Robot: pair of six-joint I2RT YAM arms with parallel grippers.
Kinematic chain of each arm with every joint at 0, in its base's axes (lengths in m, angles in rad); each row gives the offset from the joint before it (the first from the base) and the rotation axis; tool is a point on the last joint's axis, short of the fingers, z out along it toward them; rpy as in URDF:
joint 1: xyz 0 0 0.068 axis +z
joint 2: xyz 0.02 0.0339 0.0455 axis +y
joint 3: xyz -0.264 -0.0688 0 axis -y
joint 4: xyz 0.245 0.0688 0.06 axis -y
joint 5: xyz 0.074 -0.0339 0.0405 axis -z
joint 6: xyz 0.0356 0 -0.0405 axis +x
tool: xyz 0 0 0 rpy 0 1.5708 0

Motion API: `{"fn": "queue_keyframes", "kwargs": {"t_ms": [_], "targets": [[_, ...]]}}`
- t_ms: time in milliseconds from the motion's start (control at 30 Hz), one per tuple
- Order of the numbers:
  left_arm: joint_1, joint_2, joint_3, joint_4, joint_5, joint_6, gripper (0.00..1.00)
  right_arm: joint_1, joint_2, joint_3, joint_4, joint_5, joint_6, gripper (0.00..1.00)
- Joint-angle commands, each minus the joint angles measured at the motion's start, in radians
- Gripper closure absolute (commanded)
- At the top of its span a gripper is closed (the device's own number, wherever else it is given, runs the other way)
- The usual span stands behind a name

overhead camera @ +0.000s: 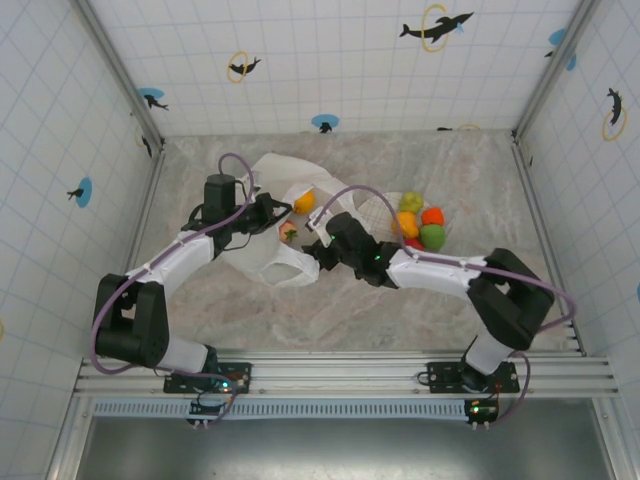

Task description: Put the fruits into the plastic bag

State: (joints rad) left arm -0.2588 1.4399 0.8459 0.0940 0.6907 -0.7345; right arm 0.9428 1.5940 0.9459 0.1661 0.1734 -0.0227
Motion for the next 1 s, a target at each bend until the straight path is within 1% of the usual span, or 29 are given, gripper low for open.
{"fn": "queue_keyframes", "kwargs": {"t_ms": [0, 100, 200, 300, 400, 533, 667, 800, 967], "targets": [[0.007, -0.010, 0.002, -0.006, -0.004, 0.003, 1.00, -0.018, -0.140, -0.041, -0.079, -0.034, -0.056, 0.15], [0.007, -0.009, 0.002, -0.005, -0.004, 0.003, 1.00, -0.065, -0.251, -0.077, -0.082, -0.053, -0.034, 0.14], [0.008, -0.007, 0.002, -0.005, -0.001, 0.000, 1.00, -0.142, -0.329, -0.108, -0.083, -0.057, 0.018, 0.13], [0.007, -0.010, 0.002, -0.005, -0.002, 0.001, 1.00, -0.221, -0.365, -0.122, -0.145, -0.017, 0.054, 0.12], [0.008, -0.012, 0.000, -0.006, -0.006, 0.002, 1.00, -0.273, -0.362, -0.108, -0.222, 0.024, 0.071, 0.11], [0.007, -0.010, 0.001, -0.009, -0.005, 0.001, 1.00, -0.348, -0.307, -0.062, -0.344, 0.054, 0.093, 0.08], [0.007, -0.009, 0.001, -0.009, -0.006, 0.000, 1.00, -0.426, -0.202, 0.003, -0.449, 0.043, 0.106, 0.06], [0.007, -0.010, 0.002, -0.011, -0.007, 0.001, 1.00, -0.459, -0.105, 0.061, -0.500, 0.064, 0.091, 0.05], [0.007, -0.009, 0.003, -0.014, -0.008, 0.004, 1.00, -0.476, -0.003, 0.115, -0.514, 0.113, 0.061, 0.05]]}}
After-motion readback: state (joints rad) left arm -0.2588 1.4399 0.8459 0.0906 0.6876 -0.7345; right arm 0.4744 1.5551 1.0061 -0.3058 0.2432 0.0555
